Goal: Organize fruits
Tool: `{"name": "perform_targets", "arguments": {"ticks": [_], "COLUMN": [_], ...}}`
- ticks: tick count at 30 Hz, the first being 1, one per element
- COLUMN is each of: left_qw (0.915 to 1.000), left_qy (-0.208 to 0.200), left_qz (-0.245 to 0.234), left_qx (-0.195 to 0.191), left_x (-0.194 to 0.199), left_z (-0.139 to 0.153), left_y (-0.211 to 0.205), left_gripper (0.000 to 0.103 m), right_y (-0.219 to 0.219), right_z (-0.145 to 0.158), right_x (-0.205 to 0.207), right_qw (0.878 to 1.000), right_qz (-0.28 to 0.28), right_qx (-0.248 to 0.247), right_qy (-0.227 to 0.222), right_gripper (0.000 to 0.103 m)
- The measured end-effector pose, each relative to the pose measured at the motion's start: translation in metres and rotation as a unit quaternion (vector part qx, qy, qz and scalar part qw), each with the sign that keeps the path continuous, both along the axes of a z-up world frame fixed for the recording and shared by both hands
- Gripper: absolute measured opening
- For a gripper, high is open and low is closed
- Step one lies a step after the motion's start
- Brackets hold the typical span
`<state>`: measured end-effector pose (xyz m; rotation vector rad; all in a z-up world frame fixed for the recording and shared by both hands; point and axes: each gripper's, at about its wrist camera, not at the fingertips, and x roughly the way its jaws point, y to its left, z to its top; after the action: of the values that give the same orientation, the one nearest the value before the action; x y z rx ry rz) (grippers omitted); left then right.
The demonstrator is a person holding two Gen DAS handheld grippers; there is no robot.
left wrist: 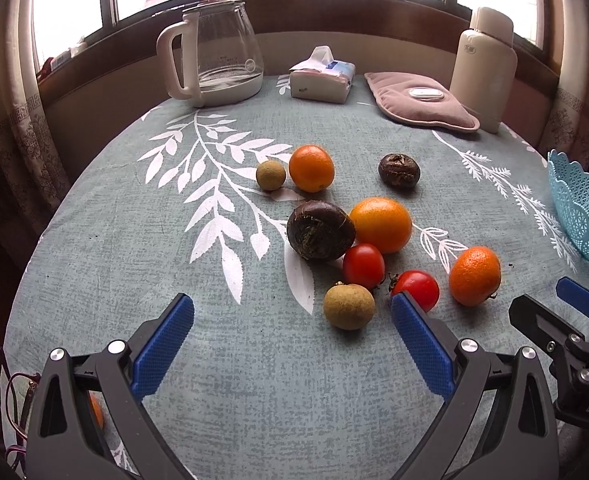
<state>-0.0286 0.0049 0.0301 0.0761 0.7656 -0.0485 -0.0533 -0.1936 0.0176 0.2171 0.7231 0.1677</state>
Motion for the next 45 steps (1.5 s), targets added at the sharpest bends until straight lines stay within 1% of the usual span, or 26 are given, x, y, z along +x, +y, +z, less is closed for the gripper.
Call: {"name": "perform_targets", "arguments": {"ticks": [2, 5, 9, 11, 14, 18, 24, 28, 38, 45], "left_qw": [0.9998, 0.9991, 0.9985, 0.9982, 0.9979, 0.9973, 0.9978, 0.9983, 0.998, 0.9982], "left_qy": [-0.017, -0.032, -0.045, -0.051, -0.06, -0.072, -0.064, -0.057, -0.062, -0.057], "left_qz": [-0.006, -0.01, -0.015, -0.014, -0.006, 0.002, 0.0, -0.002, 0.008, 0.005], "left_qx": [0.013, 0.027, 0.028, 0.029, 0.023, 0.016, 0.019, 0.012, 0.012, 0.013], "left_x": [-0.009, -0.024, -0.042, -0.049, -0.056, -0.062, -0.065, -0.067, -0.071, -0.077], "left_z": [0.005, 0.011, 0.017, 0.02, 0.026, 0.032, 0.026, 0.025, 0.028, 0.028], "left_y": [-0.004, -0.007, -0.004, -0.002, 0.003, 0.007, 0.007, 0.009, 0.019, 0.029], "left_gripper": [0.098, 0.098, 0.098, 0.098, 0.098, 0.098, 0.098, 0.098, 0.098, 0.098], "right_y": [0.001, -0.001, -0.017, -0.024, -0.028, -0.024, -0.022, -0.022, -0.021, -0.02], "right_z": [0.005, 0.01, 0.015, 0.017, 0.016, 0.017, 0.013, 0.013, 0.013, 0.012], "right_x": [-0.006, -0.01, -0.018, -0.021, -0.022, -0.023, -0.021, -0.021, -0.02, -0.02], "right_qw": [1.0, 0.999, 0.992, 0.988, 0.988, 0.99, 0.991, 0.991, 0.992, 0.992], "right_qz": [0.006, 0.018, 0.035, 0.032, 0.025, 0.028, 0.031, 0.033, 0.035, 0.036], "right_qx": [0.007, 0.026, 0.096, 0.118, 0.12, 0.109, 0.103, 0.102, 0.1, 0.099], "right_qy": [-0.021, -0.043, -0.08, -0.093, -0.089, -0.085, -0.078, -0.076, -0.076, -0.075], "right_gripper": [0.101, 0.101, 0.101, 0.101, 0.101, 0.101, 0.101, 0.101, 0.101, 0.101]}}
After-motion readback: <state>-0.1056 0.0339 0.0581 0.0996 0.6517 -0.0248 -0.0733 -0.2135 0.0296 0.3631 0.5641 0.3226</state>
